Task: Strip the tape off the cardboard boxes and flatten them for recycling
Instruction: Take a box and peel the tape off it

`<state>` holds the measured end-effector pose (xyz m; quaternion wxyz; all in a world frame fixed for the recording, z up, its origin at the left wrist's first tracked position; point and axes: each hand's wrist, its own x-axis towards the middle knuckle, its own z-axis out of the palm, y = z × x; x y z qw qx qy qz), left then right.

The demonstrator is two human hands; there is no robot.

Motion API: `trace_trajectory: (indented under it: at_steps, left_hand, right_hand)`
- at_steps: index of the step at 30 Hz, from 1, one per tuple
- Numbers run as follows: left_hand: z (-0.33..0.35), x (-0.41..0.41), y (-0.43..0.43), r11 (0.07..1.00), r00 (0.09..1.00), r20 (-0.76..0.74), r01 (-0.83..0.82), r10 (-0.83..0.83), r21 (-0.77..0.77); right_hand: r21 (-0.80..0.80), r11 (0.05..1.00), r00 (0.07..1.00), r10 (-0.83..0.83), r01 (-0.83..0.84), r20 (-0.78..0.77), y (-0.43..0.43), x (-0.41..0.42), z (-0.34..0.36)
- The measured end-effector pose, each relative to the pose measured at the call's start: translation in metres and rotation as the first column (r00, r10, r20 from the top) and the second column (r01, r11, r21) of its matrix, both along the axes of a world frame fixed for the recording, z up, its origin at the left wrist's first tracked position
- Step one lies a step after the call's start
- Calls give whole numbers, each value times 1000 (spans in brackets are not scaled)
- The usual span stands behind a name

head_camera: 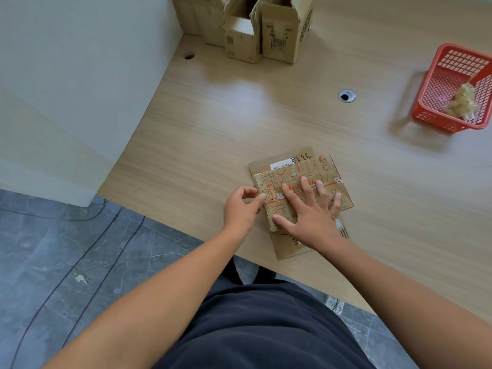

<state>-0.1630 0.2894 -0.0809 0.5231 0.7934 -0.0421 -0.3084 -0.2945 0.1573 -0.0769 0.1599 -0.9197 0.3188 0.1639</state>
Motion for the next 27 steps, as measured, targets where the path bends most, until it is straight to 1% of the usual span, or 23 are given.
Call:
trace_trajectory:
  at_steps: [4,6,7,9,11,12,15,18,20,23,25,27]
  left_hand:
    - [3,-3,-9,989,996,84,-18,6,149]
    - [4,-6,-7,982,992,124,-25,1,188]
    - [3,-7,-5,981,992,123,-12,-12,191]
    - [2,-7,-4,985,998,68,2,-14,173]
    - [3,-8,-5,987,999,10,-34,32,158]
    - [4,-9,-6,984,999,17,-49,47,169]
    - [7,-15,-9,968,988,151,-28,-10,249]
    - [8,-20,-10,936,935,317,37,-156,351]
    - [8,-17,-9,919,901,368,77,-231,388]
    - [9,-2,-3,925,911,335,111,-241,363]
    - [9,13,5,928,935,249,162,-253,334]
    - [12,27,10,935,947,156,232,-280,268]
  right_hand:
    - [2,1000,1000,2,-2,0,0,0,0]
    - [-5,1000,1000,0,1,3,0,-1,-1]
    - [-8,1000,1000,-3,3,5,0,-1,-1]
    - [-10,1000,1000,-4,4,10,-1,-1,-2]
    - [-18,1000,1000,2,-2,11,-3,0,-2]
    - [-25,1000,1000,7,-7,9,-3,0,-2]
    - [-57,998,1000,17,-16,23,-3,-2,-3]
    - [-78,997,999,10,-7,34,0,-1,-4]
    - [-62,998,999,-16,19,46,3,1,-7]
    - [-37,998,996,-41,44,74,8,1,-10]
    - [-47,998,995,-35,39,91,10,0,-12]
    - [-54,998,995,-38,43,95,11,-1,-13]
